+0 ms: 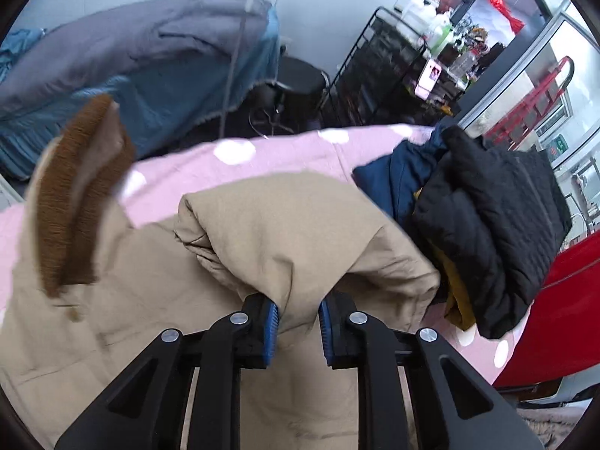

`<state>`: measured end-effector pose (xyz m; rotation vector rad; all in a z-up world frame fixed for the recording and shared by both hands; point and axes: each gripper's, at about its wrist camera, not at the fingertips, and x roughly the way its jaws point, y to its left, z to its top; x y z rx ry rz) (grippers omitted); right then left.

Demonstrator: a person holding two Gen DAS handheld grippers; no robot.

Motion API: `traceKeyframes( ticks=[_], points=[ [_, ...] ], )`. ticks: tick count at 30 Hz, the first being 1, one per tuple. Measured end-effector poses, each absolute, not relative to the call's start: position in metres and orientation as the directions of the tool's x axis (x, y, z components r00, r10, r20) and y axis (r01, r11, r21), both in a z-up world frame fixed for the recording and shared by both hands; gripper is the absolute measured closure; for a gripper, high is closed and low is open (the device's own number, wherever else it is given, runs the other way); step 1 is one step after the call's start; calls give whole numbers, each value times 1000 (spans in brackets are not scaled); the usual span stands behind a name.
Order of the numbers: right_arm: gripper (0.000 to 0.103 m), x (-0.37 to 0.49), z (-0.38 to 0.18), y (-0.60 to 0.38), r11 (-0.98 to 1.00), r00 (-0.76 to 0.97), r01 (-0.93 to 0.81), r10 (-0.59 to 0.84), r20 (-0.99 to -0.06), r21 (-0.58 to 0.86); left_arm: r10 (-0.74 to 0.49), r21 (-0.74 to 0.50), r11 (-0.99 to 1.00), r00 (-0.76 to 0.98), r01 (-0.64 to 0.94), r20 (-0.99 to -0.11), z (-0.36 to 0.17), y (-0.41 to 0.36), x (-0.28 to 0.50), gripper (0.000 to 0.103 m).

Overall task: Fold large clothes
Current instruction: 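Grasp a sleeve with the left tool and fold it across the jacket front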

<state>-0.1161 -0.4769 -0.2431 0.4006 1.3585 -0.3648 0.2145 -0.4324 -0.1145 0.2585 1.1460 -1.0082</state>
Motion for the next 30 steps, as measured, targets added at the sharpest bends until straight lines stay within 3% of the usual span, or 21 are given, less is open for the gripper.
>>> traceKeyframes(
  ticks=[6, 14, 18, 24, 30],
  points=[
    [5, -104, -240, -477, 889, 188, 451, -13, -982, 75, -434, -175, 611, 141, 772, -890, -112, -375, 213, 86],
    [5, -100, -233, -470, 898, 197, 430, 0, -980, 87, -314, -141, 713, 133, 687, -940, -159, -289, 188, 86],
    [5, -96, -230, -467, 899, 208, 425, 20, -978, 109, -270, -145, 744, 94, 653, -958, -190, -272, 187, 86],
    [5, -72, -211, -472, 903, 275, 409, 18, -961, 133, -192, -34, 712, 147, 701, -970, -211, -282, 178, 84],
    [5, -38, -196, -484, 896, 324, 411, 27, -946, 166, -229, -83, 749, 140, 657, -963, -202, -267, 186, 84]
  ],
)
